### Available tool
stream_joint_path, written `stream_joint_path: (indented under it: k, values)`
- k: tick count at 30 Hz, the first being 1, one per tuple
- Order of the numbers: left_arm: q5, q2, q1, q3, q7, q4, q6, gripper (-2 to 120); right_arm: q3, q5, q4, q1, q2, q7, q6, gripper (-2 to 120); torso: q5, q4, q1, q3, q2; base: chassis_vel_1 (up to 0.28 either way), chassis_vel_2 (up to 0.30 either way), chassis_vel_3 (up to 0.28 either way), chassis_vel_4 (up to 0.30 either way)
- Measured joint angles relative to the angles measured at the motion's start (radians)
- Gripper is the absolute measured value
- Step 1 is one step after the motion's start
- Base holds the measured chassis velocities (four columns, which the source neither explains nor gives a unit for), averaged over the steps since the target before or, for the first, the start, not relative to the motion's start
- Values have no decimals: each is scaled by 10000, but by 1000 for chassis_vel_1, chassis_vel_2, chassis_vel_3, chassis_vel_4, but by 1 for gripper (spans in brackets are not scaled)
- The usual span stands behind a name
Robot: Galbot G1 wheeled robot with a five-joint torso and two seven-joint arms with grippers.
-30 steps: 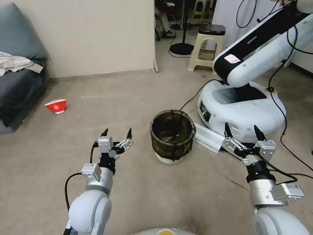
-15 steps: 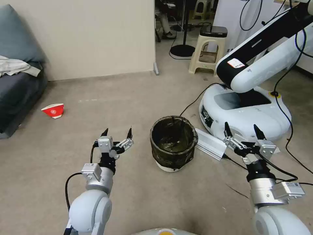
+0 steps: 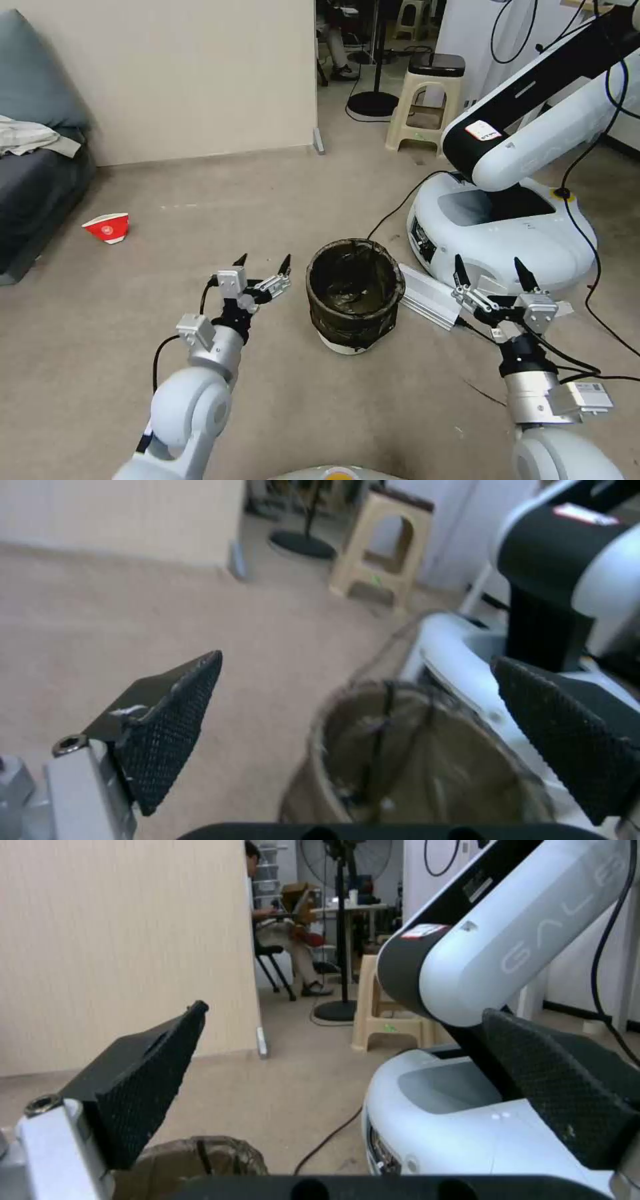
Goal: Pick up the trash can from the floor.
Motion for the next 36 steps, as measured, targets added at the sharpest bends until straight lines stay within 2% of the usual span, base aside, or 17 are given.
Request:
stream_joint_path:
  k: [4, 7, 8, 12, 20, 32, 36]
  values:
    - [-404, 187, -166, 93, -87, 74, 214, 100, -3, -96, 0, -48, 1, 0, 11, 100, 0, 1, 0, 0, 0, 0, 0, 0, 0]
    - [-1633, 684, -1048, 443, -356, 403, 1275, 100, -53, -365, 42, -267, 75, 72, 65, 100, 0, 0, 0, 0, 0, 0, 0, 0, 0]
    - [-1633, 684, -1048, 443, -356, 403, 1275, 100, -53, -365, 42, -267, 75, 72, 65, 100, 0, 0, 0, 0, 0, 0, 0, 0, 0]
    - [-2026, 825, -1949, 885, -661, 962, 2018, 100, -33, -401, 134, -410, 107, 189, 99, 100, 1, 1, 0, 1, 0, 0, 0, 0, 0]
    - [-1937, 627, -3340, 1504, -1447, 1811, 2795, 100, 66, -405, 167, -459, 116, 306, 66, 100, 2, -2, 0, 0, 0, 0, 0, 0, 0]
    - [-1296, 636, -4242, 2016, -1857, 2852, 3310, 100, 83, -449, 41, -300, 174, 351, -84, 100, 1, 0, 0, 1, 0, 0, 0, 0, 0]
    - [-1184, 594, -4467, 2438, -2120, 3303, 3496, 100, 87, -455, 15, -286, 184, 372, -94, 100, 1, 0, 1, 1, 0, 0, 0, 0, 0]
